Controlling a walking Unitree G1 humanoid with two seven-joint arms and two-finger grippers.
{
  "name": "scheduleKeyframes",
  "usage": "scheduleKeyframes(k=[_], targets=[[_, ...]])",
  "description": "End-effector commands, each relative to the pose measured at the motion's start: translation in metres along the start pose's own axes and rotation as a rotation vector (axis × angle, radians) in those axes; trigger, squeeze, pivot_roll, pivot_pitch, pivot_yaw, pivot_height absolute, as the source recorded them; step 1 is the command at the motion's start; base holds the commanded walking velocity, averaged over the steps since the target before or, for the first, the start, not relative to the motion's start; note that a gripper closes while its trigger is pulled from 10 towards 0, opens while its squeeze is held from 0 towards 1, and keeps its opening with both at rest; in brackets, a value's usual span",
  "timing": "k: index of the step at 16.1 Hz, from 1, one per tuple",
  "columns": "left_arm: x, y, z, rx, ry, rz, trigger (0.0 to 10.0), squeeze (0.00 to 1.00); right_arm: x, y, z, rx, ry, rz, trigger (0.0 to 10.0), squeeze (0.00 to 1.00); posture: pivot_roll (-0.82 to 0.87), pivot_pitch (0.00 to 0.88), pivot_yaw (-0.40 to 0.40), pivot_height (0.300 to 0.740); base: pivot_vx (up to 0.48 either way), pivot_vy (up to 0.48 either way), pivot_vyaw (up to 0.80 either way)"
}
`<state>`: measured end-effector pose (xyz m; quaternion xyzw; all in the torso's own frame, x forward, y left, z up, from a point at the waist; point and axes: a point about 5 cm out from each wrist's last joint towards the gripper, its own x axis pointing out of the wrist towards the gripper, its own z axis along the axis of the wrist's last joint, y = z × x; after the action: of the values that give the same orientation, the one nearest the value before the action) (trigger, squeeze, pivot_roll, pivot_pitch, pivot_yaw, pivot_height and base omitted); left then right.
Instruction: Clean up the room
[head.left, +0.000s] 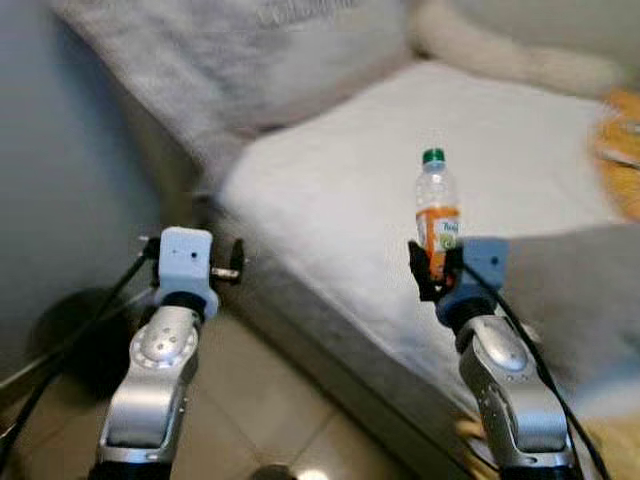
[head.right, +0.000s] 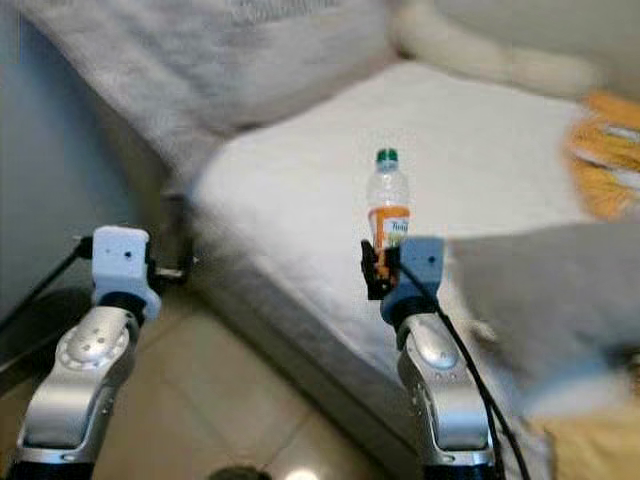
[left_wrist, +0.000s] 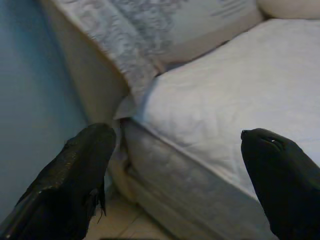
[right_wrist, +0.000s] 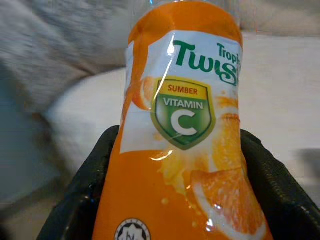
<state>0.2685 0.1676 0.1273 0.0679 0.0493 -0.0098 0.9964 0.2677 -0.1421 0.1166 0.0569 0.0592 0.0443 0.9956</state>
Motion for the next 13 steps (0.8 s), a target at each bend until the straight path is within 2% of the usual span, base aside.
scheduleKeyframes(k=[1, 2, 4, 5, 6, 8, 9, 11, 13], targets=[[0.002, -0.0019, 0.0081, 0.009, -0.039, -0.014, 10.0, 0.2, 0.0014, -0.003, 0.0057, 0.05, -0.023, -0.01, 10.0, 0.0, -0.01, 0.0, 0.023, 0.74, 0.0, 0.0, 0.78], [0.0041, -0.0015, 0.0091, 0.021, -0.051, -0.013, 10.0, 0.22, 0.0023, -0.0028, 0.0045, 0.065, -0.009, -0.022, 10.0, 0.0, -0.01, 0.0, 0.026, 0.74, 0.0, 0.0, 0.8], [0.0066, 0.0009, 0.0095, 0.023, -0.054, 0.004, 10.0, 0.21, 0.0036, -0.005, 0.0023, 0.034, -0.002, -0.052, 10.0, 0.0, -0.01, 0.0, 0.033, 0.74, 0.0, 0.0, 0.66], [0.0076, 0.003, 0.0089, 0.033, -0.045, 0.013, 10.0, 0.18, 0.0038, -0.0076, 0.001, -0.019, 0.0, -0.078, 10.0, 0.0, -0.01, 0.0, 0.034, 0.74, 0.0, 0.0, 0.0], [0.0105, 0.0056, 0.0086, 0.032, -0.044, 0.027, 10.0, 0.07, 0.0038, -0.007, -0.0002, -0.001, 0.005, -0.065, 10.0, 0.0, -0.01, 0.0, 0.044, 0.74, 0.0, 0.0, 0.0], [0.0115, 0.0031, 0.0066, 0.013, -0.032, -0.024, 10.0, 0.13, 0.002, -0.0048, -0.0011, 0.016, 0.01, -0.045, 10.0, 0.0, -0.02, 0.0, 0.048, 0.74, 0.0, 0.0, 0.4], [0.0104, 0.002, 0.0057, -0.019, -0.028, -0.04, 10.0, 0.14, 0.0018, -0.0046, -0.0013, -0.008, 0.007, -0.048, 10.0, 0.0, -0.02, 0.0, 0.045, 0.74, 0.0, 0.0, 0.8], [0.0086, 0.0009, 0.0049, -0.027, -0.024, -0.06, 10.0, 0.16, 0.0035, -0.004, 0.0007, -0.063, -0.009, -0.054, 10.0, 0.0, -0.01, 0.0, 0.041, 0.74, 0.0, 0.0, 0.79], [0.0069, 0.0002, 0.0025, -0.027, -0.013, -0.072, 10.0, 0.2, 0.0078, -0.0044, 0.0049, -0.104, -0.044, -0.086, 10.0, 0.0, -0.01, 0.0, 0.035, 0.74, 0.349, 0.0, 0.0]])
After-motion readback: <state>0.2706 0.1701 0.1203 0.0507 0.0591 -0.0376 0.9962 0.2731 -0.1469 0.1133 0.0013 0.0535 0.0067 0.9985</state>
